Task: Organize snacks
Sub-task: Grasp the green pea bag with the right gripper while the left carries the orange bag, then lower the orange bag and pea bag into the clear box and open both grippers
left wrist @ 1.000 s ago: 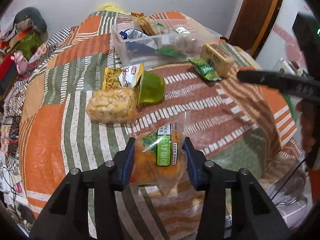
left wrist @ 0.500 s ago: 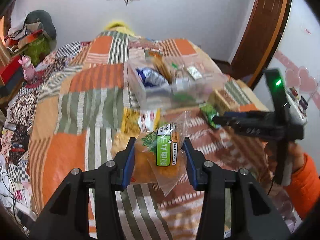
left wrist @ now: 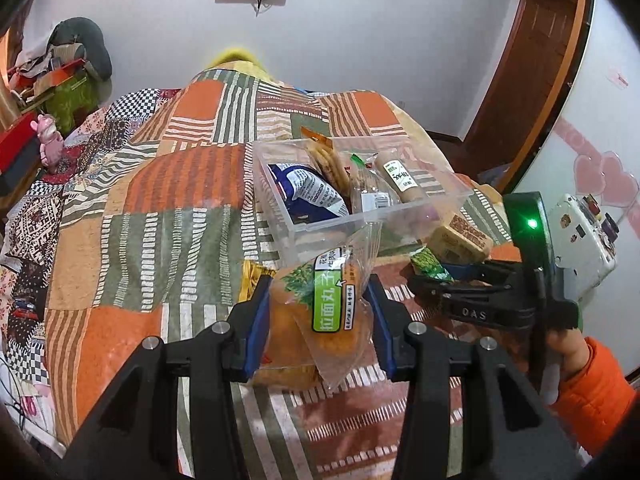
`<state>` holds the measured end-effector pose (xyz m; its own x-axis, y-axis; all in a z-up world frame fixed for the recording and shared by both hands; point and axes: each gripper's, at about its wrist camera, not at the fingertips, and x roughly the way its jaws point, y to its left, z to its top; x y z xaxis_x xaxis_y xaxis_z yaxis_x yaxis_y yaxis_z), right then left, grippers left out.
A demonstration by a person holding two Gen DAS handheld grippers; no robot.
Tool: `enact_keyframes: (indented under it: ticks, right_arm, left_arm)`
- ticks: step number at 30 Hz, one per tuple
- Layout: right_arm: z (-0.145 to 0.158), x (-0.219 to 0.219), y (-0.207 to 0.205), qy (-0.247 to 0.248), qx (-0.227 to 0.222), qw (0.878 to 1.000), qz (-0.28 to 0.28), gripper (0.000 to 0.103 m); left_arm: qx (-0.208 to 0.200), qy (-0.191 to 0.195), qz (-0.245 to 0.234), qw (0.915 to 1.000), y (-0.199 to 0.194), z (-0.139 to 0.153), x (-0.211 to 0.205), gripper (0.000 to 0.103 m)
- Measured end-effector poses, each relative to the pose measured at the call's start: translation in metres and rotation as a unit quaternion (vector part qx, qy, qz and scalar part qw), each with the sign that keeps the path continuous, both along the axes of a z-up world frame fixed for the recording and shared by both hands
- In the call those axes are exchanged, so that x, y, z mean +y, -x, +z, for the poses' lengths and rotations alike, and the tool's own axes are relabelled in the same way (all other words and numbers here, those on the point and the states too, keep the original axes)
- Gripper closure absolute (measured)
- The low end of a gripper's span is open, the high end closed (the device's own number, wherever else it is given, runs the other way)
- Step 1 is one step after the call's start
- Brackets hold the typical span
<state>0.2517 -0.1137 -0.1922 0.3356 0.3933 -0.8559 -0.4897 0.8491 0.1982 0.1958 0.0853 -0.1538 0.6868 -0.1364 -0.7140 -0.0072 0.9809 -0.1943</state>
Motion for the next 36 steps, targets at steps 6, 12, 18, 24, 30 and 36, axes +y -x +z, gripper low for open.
enact_keyframes:
  ticks: [6, 12, 18, 24, 30, 36]
  right_arm:
    - [0.010, -0.003, 0.007, -0.017, -0.009, 1.000, 0.012, 0.063]
    - [0.039, -0.010, 0.012, -0.047, -0.038, 0.998, 0.018, 0.063]
    - [0.068, -0.020, -0.002, -0.070, -0.072, 0.995, 0.004, 0.063]
    - [0.087, -0.025, -0.027, -0.068, -0.108, 0.992, -0.025, 0.063]
    - [0.086, -0.030, -0.055, -0.060, -0.115, 0.990, -0.051, 0.063]
    - [0.076, -0.026, -0.084, -0.045, -0.107, 0.992, -0.057, 0.063]
  left_arm:
    - [-0.013, 0.001, 0.005, 0.9999, -0.014, 0.008, 0.002, 0.058]
    - [-0.035, -0.004, 0.005, 0.9994, -0.031, 0.025, -0.002, 0.058]
    - [-0.056, -0.009, 0.003, 0.9984, -0.052, 0.037, -0.008, 0.058]
    - [-0.060, -0.006, 0.006, 0.9982, -0.078, 0.038, -0.013, 0.058]
    - [-0.042, -0.005, 0.016, 0.9990, -0.106, 0.024, -0.017, 0.058]
    - [-0.031, -0.026, 0.012, 0.9991, -0.124, 0.007, -0.024, 0.058]
